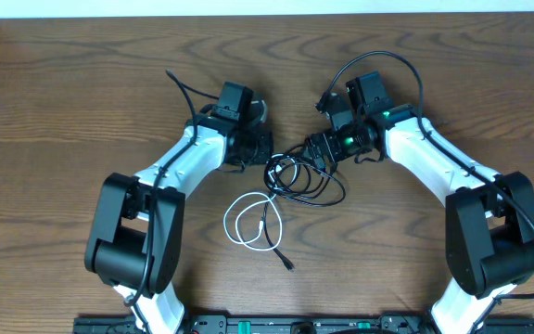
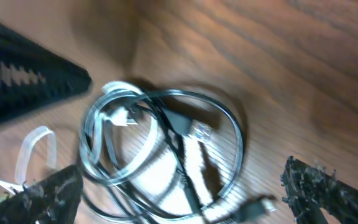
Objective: Untangle cables
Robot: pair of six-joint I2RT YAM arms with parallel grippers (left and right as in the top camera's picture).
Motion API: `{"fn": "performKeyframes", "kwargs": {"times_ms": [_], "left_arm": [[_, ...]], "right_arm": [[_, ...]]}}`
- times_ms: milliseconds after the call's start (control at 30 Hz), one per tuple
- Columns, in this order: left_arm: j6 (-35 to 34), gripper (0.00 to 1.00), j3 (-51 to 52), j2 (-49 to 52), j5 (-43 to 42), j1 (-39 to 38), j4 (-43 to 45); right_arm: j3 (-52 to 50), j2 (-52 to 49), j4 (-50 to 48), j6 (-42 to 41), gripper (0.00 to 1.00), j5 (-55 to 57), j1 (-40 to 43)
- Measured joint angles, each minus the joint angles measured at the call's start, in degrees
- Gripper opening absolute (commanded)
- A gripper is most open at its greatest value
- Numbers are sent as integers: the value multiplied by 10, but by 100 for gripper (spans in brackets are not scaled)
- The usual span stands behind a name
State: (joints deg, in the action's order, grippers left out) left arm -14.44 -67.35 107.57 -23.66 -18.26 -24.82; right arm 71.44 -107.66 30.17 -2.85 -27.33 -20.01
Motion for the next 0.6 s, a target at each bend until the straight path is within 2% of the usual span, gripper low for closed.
{"fn": "performKeyframes", "kwargs": {"times_ms": [167, 200, 233, 267, 333, 600], "left_arm": [[16, 7, 0, 0, 0, 18, -7], [19, 7, 0, 0, 0, 21, -8], [21, 8, 0, 0, 0, 23, -8], [23, 8, 0, 0, 0, 23, -8], [25, 8, 0, 0, 0, 24, -9], [25, 8, 0, 0, 0, 24, -9]], "right_arm": [[0, 0, 13, -118, 99, -26, -1], [0, 0, 17, -134, 85, -28, -2], [0, 0, 17, -143, 54, -30, -2], [0, 0, 19, -155, 28, -31, -3], [0, 0, 31, -168, 3, -33, -8], [0, 0, 130, -190, 1, -26, -74]]}}
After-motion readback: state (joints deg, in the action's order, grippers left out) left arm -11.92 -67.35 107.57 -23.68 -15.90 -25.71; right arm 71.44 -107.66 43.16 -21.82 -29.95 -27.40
